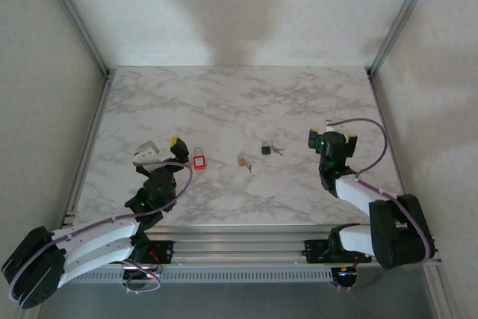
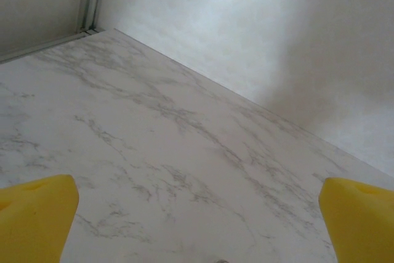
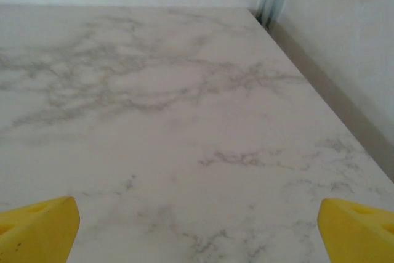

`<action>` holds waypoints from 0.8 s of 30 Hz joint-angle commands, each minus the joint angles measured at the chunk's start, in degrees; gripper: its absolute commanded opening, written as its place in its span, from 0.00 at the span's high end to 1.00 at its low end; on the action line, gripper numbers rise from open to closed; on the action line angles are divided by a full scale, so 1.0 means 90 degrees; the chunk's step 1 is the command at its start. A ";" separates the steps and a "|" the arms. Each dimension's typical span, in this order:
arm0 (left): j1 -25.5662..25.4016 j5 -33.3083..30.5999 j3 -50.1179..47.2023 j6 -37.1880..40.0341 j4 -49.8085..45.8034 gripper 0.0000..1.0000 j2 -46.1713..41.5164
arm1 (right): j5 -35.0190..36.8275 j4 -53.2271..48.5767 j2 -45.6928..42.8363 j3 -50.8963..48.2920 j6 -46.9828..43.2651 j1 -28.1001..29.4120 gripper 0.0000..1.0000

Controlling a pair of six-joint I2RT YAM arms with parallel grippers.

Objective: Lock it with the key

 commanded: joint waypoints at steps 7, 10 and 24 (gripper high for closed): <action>0.0039 -0.0468 -0.0111 0.0172 0.0319 0.01 0.0042 | -0.1149 0.2008 0.1204 -0.0278 -0.0049 -0.0559 0.01; 0.0056 -0.0512 -0.0143 0.0208 0.0376 0.00 0.0052 | -0.1595 0.2294 0.1353 -0.0359 -0.0198 -0.0564 0.01; 0.0241 -0.0327 -0.0428 0.0452 0.1013 0.00 0.0187 | -0.2385 0.2371 0.1661 -0.0300 -0.0272 -0.0751 0.01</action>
